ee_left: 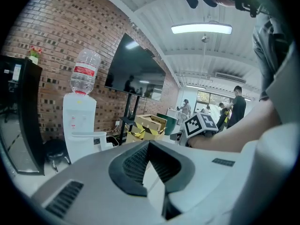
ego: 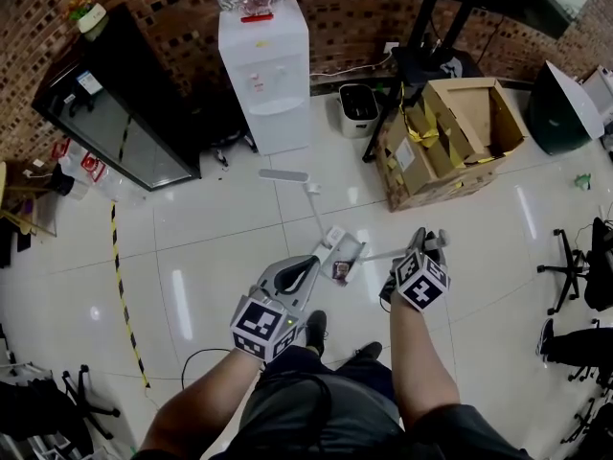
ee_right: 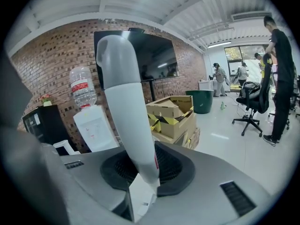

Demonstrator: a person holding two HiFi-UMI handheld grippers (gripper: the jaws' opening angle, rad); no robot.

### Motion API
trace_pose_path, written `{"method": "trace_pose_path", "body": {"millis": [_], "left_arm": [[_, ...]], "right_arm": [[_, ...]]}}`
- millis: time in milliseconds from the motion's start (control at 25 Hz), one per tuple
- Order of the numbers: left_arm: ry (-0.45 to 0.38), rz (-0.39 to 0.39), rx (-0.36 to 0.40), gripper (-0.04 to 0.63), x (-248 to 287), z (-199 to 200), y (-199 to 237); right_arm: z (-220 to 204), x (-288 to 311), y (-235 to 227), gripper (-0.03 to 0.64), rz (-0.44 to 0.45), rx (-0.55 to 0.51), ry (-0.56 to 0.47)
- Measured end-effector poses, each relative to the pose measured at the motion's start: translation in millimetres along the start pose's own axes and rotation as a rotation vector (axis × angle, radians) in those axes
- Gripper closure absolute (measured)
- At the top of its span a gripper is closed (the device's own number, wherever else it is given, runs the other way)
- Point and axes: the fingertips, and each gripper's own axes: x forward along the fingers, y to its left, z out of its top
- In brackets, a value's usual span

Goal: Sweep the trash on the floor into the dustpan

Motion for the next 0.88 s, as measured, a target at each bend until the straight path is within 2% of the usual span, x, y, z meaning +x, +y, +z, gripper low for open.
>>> {"method": "trace_pose_path", "body": {"millis": [120,360,600,880], "left_arm": [[-0.008,0.013,-0.002,0.586,-2.3,2.8,0.8],[-0.002,-0.006,-0.004,0.586,-1.5,0.6,-8.3],[-0.03,-0.041,-0.019,0.586,-0.6,7.5,-22.7],[-0.029,-0.093,0.018,0.586,6.9,8.4,-37.5]], "right_arm": [[5.9,-3.9,-10.1,0.538,0.002,-0.004,-0.024],[15.9,-19.3,-56.9,0.54,-0.052,0.064,-0.051],[31.2,-56.0,-82.7,0.541,-0.032,0.059,-0.088],[46.1,-86.5,-93.3,0.541,-0.028,0.035,-0.136]]}}
